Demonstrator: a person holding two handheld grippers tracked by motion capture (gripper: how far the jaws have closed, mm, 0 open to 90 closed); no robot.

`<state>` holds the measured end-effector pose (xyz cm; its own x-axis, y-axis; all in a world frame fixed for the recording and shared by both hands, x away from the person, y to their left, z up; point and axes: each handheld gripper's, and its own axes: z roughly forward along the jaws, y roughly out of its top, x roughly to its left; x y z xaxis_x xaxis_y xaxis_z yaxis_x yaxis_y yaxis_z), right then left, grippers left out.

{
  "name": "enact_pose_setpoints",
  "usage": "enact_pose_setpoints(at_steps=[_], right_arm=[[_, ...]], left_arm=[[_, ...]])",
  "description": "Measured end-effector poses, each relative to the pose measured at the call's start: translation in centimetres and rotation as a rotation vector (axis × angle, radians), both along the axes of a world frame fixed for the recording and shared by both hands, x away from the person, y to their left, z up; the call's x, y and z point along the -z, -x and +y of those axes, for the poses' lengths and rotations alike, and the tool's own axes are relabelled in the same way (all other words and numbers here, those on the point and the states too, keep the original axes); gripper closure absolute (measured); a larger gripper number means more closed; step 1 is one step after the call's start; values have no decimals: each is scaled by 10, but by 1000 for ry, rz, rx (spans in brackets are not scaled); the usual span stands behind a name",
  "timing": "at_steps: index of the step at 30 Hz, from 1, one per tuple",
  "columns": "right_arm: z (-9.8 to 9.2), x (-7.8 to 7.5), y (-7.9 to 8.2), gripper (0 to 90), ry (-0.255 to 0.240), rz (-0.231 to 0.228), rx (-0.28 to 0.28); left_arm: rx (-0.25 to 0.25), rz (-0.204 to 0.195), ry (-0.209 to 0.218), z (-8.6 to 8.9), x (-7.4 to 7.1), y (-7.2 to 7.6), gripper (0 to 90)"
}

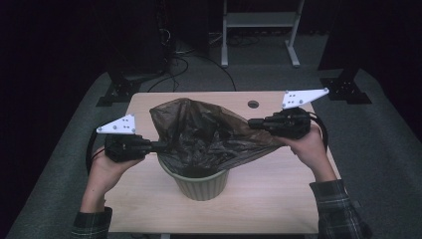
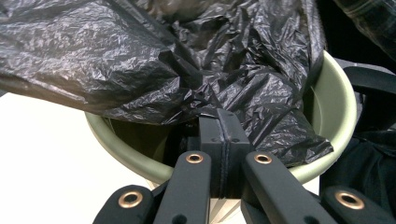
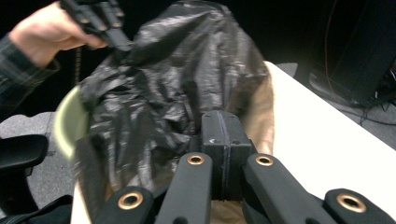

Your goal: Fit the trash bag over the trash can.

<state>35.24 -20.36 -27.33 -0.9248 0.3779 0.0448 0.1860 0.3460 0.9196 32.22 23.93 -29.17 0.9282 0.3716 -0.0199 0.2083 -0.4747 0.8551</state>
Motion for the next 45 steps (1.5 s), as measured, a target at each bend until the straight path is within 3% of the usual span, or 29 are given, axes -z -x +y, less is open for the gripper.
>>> enact_pose_setpoints(at_steps=[8,15,17,18,19,20,22,26,35,38,39,42,45], right_arm=[[4,15,50,900,-35,-40,-88],[22,39,78,900,-25,-7,-179],[26,45,80,900,-22,2,-195],[29,48,81,900,-18,2,-198],[31,50,80,900,-17,9,-199],[31,50,80,900,-17,9,-199],[32,51,77,900,-22,14,-199],[32,50,73,900,-20,12,-192],[35,48,65,900,-34,11,-184],[38,47,62,900,-38,13,-187],[38,47,62,900,-39,9,-188],[37,45,65,900,-44,5,-200],[35,43,74,900,-65,2,-236]], left_arm=[[-34,-6,-1,10,1,4,899],[-49,2,1,13,4,4,899],[-52,-2,-3,13,3,4,898],[-66,-14,4,12,3,5,856],[-78,-23,7,12,2,5,722],[-89,-36,16,12,0,6,722],[-111,-57,40,12,-5,8,602],[-136,-100,66,12,-16,12,480],[-64,-141,57,-25,-32,17,437],[-79,-123,40,-34,-30,9,422],[-79,-115,31,-35,-29,6,456],[-83,-100,29,-30,-25,-1,744],[-95,-93,24,-23,-22,-2,873]])
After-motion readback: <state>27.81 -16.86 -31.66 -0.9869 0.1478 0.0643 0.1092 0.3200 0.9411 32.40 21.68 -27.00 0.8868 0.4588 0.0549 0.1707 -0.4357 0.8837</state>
